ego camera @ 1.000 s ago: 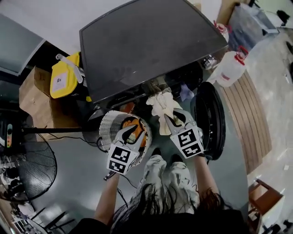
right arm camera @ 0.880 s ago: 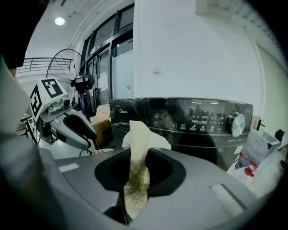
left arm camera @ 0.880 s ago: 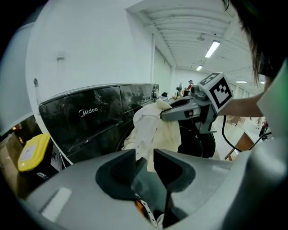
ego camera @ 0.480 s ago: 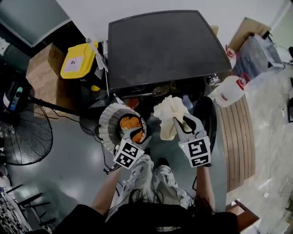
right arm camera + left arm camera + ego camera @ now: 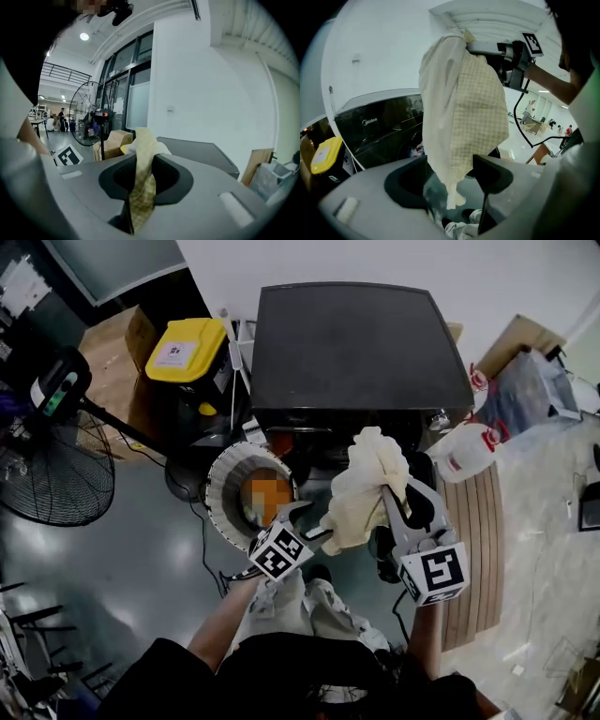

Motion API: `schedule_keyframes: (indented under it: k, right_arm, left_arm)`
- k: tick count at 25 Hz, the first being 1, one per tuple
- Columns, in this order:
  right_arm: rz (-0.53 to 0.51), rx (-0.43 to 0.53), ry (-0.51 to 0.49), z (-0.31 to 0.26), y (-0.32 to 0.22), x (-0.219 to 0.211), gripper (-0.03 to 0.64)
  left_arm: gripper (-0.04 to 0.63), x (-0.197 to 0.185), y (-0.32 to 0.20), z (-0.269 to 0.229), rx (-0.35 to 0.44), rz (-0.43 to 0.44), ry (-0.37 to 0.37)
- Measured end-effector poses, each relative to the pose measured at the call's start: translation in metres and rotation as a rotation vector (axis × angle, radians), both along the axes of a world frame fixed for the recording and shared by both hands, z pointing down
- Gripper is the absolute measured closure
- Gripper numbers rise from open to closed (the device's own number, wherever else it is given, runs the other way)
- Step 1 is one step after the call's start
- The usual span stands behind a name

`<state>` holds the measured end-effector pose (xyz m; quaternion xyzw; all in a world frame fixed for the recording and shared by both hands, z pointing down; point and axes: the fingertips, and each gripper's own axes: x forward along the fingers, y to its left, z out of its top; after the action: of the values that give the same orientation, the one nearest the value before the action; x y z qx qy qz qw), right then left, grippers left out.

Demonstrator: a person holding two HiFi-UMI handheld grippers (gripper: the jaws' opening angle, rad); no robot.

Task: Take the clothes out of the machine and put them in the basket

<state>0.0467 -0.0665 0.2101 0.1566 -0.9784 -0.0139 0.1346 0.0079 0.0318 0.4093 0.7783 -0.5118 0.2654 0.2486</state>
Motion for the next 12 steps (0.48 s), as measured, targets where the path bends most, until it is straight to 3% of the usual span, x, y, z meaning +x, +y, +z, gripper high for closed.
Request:
schedule_keyframes:
  k: [4,8,12]
  right_arm:
    - [-0.071,0.049,-0.044,-0.043,0.020,0.005,0.526]
    - [-0.121,0.066,-0.131,-0.088,0.042,0.011,0.526]
    - [-0.168,0.081,-0.199,-0.122,0.059,0.013,0.527]
  left_arm:
    - [0.240,0.022,-0.003,-0.013,0.036,-0.014,0.001]
    - [0.202,0.023,-0.014,-0.027,0.070,-0.115,0.073]
    - [0.186,0.017,-0.026,-0.050,0.126,-0.159,0.124]
